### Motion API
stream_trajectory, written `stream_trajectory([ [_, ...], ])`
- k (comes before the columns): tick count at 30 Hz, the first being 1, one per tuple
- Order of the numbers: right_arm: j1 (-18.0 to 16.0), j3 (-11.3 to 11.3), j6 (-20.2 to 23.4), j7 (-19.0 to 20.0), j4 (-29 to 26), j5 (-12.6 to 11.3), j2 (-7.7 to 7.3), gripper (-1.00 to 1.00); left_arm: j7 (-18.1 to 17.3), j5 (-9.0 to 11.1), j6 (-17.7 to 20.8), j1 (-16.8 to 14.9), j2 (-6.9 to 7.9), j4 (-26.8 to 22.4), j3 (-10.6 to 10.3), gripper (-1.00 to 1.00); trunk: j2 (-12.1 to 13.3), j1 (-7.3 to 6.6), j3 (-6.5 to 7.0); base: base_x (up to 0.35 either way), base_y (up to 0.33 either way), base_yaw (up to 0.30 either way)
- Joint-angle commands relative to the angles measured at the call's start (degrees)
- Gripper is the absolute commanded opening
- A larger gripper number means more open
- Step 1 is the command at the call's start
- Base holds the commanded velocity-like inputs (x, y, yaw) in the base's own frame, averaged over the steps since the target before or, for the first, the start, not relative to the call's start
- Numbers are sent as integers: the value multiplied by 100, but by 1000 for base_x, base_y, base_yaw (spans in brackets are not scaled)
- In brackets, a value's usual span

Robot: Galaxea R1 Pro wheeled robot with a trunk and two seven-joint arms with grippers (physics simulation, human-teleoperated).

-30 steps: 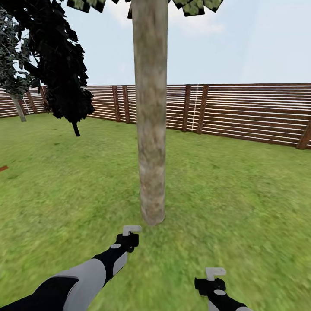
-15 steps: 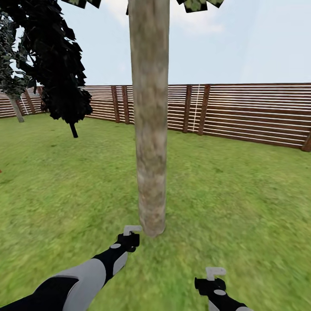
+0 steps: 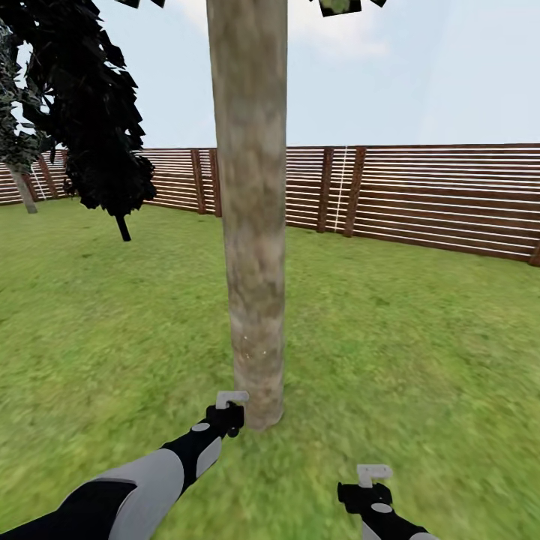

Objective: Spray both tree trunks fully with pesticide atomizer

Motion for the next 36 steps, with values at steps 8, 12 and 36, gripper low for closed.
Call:
stream_trajectory([
  [8,-1,7,-15,-21,7,13,2,100,2,-1,-35,-7,-1,8,5,-100,-3,0,-5,-101,-6,0],
  [12,-1,7,-16,-21,7,13,2,100,2,-2,-35,-6,-1,8,6,-100,-3,0,-5,-178,7,0],
  [36,1,7,-16,-12,15,13,-34,100,-690,4,6447,-502,314,-5961,-28,-100,-3,0,-5,-21,2,0],
])
